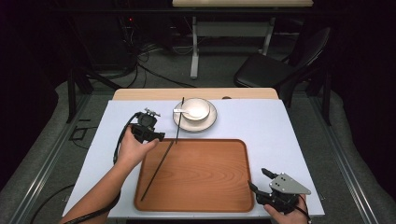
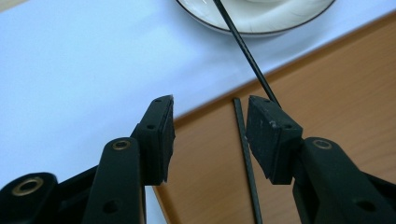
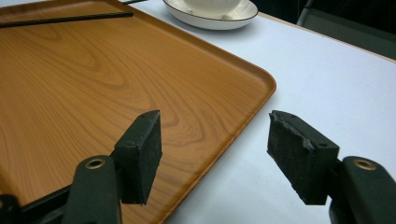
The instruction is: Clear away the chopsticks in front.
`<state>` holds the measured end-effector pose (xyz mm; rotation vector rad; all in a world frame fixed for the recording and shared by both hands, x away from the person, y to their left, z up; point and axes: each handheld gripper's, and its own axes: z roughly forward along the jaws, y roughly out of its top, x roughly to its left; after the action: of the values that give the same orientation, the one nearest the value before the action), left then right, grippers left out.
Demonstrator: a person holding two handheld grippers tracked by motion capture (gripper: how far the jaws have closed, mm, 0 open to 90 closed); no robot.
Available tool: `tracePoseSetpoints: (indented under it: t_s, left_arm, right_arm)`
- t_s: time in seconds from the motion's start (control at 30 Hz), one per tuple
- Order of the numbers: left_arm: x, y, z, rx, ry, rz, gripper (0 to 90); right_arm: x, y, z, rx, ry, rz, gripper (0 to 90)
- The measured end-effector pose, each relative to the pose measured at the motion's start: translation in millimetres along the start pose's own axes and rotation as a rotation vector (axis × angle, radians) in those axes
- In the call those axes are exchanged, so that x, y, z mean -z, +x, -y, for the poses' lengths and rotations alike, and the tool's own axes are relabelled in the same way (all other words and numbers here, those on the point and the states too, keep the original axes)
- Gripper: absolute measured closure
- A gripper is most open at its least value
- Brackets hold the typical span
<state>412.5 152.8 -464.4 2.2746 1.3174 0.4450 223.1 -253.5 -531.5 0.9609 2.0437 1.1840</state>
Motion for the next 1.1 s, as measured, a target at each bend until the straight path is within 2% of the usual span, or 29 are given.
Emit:
tracePoseSetpoints:
  t_s: [0.2, 0.57, 0.8, 0.93, 1.1]
  left_arm:
    - [-8.5, -2.1, -10.5, 0.017, -0.001, 0.018, 52.8]
    - [-23.4, -6.7, -23.7, 0.017, 0.018, 0.007, 55.7]
    - [-37.1, -15.0, -31.7, 0.04, 0.039, 0.041, 57.7]
    - [-44.6, -20.1, -35.8, 0.072, 0.041, 0.069, 58.8]
    - [-52.0, -28.2, -39.6, 0.076, 0.063, 0.065, 60.4]
  right_arm:
    - [0.4, 0.0, 0.1, -0.001, -0.001, -0.001, 34.7]
    - [1.4, -0.5, 0.1, 0.001, -0.004, -0.003, 34.7]
    - [1.8, -0.8, 0.1, 0.001, -0.006, -0.003, 34.7]
    - [2.4, -1.3, 0.2, 0.0, -0.007, -0.005, 34.8]
    - [3.3, -1.5, 0.2, -0.001, -0.009, -0.006, 34.8]
